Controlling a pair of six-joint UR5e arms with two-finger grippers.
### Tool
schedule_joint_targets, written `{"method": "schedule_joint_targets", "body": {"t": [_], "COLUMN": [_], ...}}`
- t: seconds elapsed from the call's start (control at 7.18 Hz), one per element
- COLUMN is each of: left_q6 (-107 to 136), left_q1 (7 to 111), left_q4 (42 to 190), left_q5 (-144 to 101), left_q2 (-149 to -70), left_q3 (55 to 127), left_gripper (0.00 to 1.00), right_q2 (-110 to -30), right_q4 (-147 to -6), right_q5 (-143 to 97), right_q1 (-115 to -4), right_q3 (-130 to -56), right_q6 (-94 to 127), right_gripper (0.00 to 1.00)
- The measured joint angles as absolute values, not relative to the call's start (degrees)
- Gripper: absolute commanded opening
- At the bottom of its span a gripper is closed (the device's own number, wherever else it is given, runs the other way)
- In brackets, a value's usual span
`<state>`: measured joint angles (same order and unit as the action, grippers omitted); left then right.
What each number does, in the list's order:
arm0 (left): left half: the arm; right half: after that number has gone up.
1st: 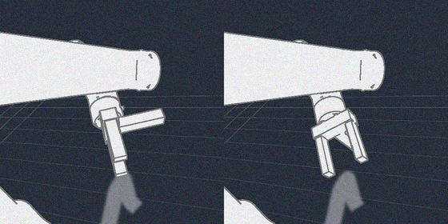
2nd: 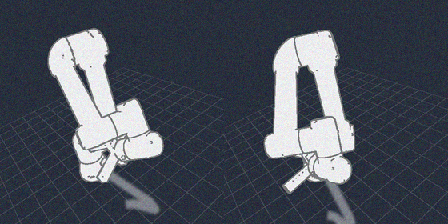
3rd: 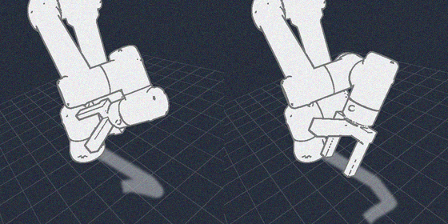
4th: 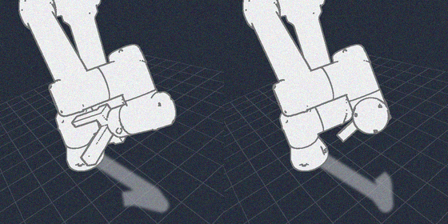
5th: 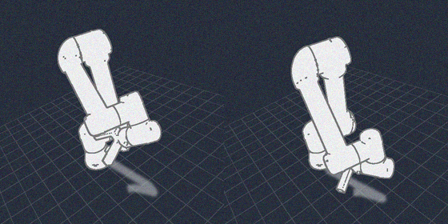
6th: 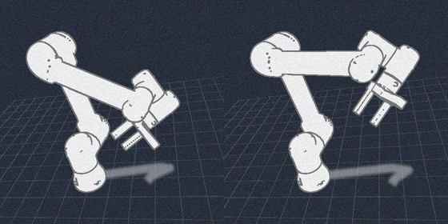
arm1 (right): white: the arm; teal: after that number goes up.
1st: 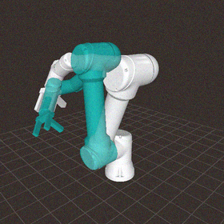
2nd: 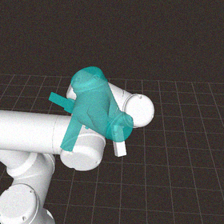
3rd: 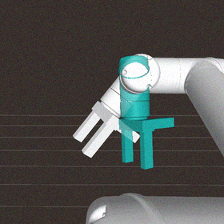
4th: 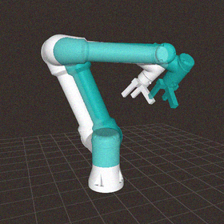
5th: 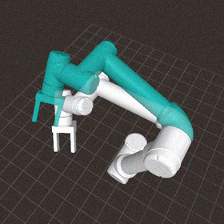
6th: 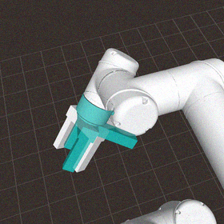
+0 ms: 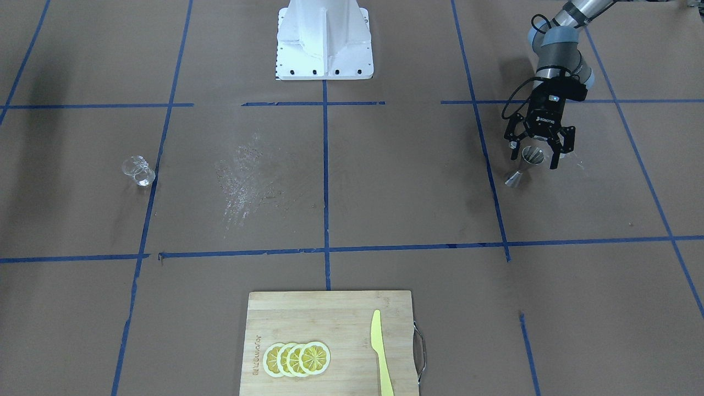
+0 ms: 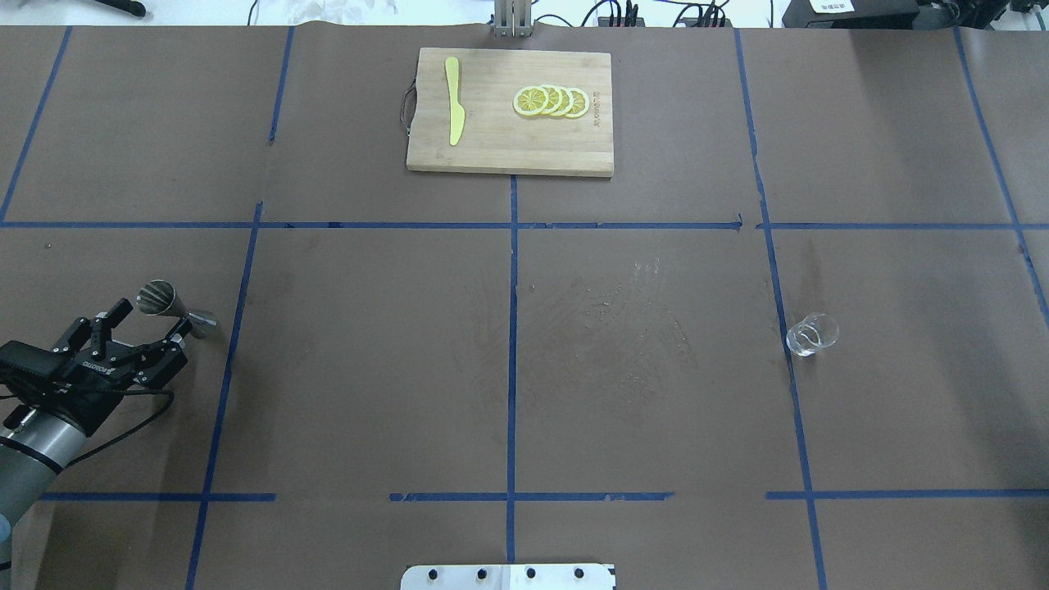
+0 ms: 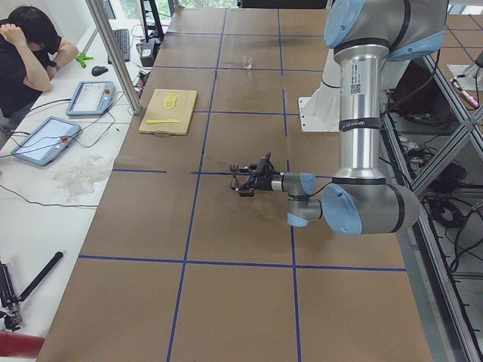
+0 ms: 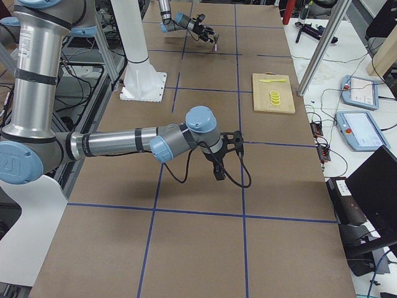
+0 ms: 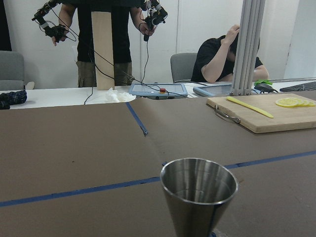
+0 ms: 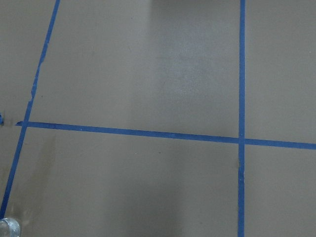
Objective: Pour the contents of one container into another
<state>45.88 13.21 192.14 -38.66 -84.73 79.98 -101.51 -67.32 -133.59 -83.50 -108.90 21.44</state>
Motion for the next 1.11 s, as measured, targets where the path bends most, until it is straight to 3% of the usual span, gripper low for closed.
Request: {"method": "schedule_joint_targets", "body": {"t": [0.28,0.7,1.11], "left_q6": [45.88,45.88,45.88], "left_q1": [13.32,13.38,13.44], "left_q4": [191.84,191.3,190.94], "left_q5": [-39.59,-40.73,-41.13], "left_q2": [-85.48,-85.99,-86.61], "left_q3": [79.45,79.37,79.31], "left_gripper": [0.95,0.67,0.64], "right_q2": [-101.46,-101.43,-101.43], "right_q4": [-67.32,-67.32,-67.32], "right_q5": [-133.59,-133.59,-133.59], "right_q1": [-83.5,-83.52,-83.55], "right_q3": [-108.9,-108.9,-108.9], "right_q6": [21.44,21.44,21.45], "right_gripper": [1.0,1.0,1.0]}}
